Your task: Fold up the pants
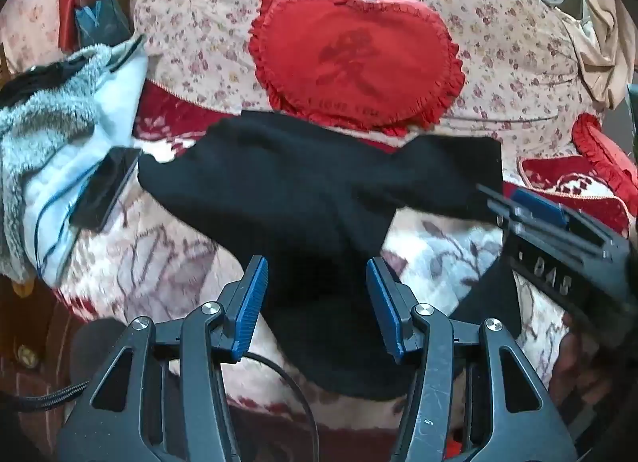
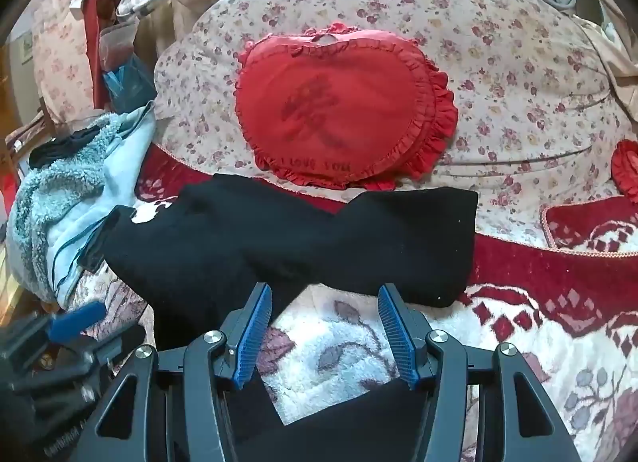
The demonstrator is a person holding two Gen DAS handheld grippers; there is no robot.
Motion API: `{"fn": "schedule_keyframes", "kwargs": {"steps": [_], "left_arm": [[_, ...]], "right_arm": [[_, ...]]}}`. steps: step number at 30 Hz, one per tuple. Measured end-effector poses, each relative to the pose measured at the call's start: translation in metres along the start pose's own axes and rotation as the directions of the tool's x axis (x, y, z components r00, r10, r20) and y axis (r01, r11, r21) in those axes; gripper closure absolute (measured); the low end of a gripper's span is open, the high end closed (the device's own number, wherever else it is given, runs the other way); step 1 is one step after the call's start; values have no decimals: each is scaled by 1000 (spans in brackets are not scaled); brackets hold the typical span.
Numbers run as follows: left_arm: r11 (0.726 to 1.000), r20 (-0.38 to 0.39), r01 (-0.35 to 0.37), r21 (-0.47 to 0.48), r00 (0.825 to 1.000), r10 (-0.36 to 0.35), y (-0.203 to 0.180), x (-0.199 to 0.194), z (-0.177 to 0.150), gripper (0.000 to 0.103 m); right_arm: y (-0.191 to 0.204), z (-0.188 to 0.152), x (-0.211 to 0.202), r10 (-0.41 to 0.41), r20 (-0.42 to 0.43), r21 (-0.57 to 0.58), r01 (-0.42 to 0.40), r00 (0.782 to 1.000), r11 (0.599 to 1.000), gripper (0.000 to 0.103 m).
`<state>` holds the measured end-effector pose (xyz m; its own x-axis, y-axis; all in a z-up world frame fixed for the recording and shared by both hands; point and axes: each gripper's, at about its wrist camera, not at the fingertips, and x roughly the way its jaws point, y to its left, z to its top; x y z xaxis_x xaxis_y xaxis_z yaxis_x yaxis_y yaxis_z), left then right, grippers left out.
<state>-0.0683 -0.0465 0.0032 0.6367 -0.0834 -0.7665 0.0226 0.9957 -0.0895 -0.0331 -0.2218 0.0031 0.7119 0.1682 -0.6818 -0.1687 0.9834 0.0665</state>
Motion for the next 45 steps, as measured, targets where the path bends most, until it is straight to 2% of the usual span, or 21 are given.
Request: {"fn": "schedule_keyframes", "kwargs": {"steps": [3,7,10,11,17,26,31,35,40,45], "left_arm": [[1000,-31,-1,-19,1000,0,0,1,-9,52],[999,-55,-52,10,997,52,-5,1,-18,52],[998,-55,-50,43,997,52,-9,-1,-24,52],[998,-52,-48,48,997,50,-9,-2,-25,52],[997,-38,-46,58,998,49,-11,-11,-30,52],[999,-87,-4,45,996,8,-10,-10,-34,52],[999,-34,8,34,999,-7,-9,-20,-32,52],[999,6,2,44,1000,-3,-12,-28,-30,52],[998,32,-5,61,999,3,-13,-30,-26,52],[997,13,-15,70,1000,14,-10,-24,-18,52]], "right_arm": [[-3,0,2,4,2,6,-4,1000,1000,49],[-6,0,3,23,-6,18,-23,1000,1000,49],[-3,2,2,32,-10,14,-32,999,999,49],[-2,1,10,13,-1,5,-13,1000,1000,49],[0,0,7,44,-3,-9,-44,999,999,49],[8,-1,-3,88,17,2,-88,996,996,49],[4,-7,-4,87,10,14,-88,996,996,49],[1,-9,-3,82,-32,22,-81,996,996,49],[1,-10,-7,84,-13,22,-84,996,996,49],[2,-11,-8,100,-40,37,-98,994,994,49]]}}
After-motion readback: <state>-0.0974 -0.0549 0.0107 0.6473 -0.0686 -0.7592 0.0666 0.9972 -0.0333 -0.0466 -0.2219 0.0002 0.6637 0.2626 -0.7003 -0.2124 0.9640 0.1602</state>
